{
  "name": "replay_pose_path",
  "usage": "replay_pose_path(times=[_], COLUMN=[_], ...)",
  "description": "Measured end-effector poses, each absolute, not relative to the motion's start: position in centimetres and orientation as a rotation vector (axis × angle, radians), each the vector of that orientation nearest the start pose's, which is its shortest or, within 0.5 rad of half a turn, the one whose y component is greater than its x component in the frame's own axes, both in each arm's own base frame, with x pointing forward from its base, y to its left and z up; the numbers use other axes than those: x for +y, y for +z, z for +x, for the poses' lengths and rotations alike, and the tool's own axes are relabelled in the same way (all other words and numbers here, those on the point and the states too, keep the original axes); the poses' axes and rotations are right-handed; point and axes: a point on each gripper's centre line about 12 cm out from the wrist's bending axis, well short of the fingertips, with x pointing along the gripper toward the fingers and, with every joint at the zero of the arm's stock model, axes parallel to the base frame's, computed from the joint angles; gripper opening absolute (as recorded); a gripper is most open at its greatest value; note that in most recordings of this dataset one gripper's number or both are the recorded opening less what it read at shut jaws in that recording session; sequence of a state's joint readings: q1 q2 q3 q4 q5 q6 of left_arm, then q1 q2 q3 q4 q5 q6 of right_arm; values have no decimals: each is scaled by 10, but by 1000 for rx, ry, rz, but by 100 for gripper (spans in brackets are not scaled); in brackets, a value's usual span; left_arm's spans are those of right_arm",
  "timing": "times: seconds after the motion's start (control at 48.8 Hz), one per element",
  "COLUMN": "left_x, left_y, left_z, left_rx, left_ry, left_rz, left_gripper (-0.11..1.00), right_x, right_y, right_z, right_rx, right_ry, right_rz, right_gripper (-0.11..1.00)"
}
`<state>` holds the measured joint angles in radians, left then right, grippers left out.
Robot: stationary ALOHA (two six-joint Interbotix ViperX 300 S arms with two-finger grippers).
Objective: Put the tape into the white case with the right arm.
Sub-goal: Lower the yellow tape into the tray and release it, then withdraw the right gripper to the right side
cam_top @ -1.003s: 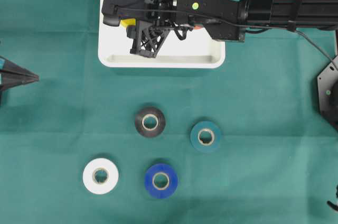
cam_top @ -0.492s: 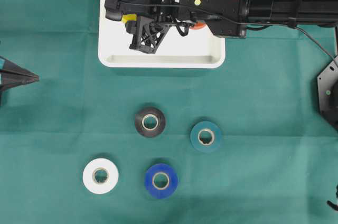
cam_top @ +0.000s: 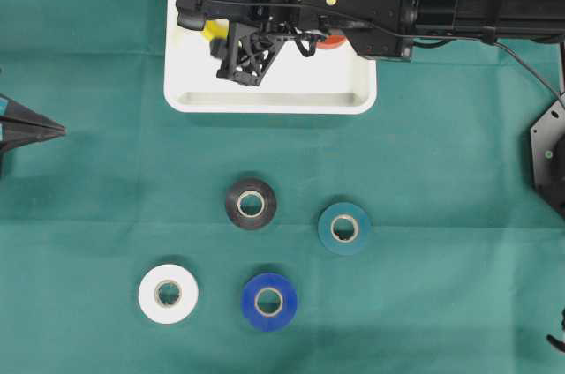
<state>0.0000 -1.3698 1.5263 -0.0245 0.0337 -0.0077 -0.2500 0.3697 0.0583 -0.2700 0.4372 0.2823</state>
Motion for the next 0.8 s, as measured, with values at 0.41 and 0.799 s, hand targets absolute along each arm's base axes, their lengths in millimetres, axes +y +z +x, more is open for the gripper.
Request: replay_pose_path(times=[0.41,0.799], left_x=[0,0], left_y=[176,177], left_z=[130,130], left_rx=[190,187], left_ry=[2,2], left_rz=[-34,-32], left_gripper=[0,0], right_x=[-137,-115], right_y=[162,179], right_z=[481,403], right_rx=[904,895], right_ry=[-360,-341], right_rz=[95,96], right_gripper=[55,55])
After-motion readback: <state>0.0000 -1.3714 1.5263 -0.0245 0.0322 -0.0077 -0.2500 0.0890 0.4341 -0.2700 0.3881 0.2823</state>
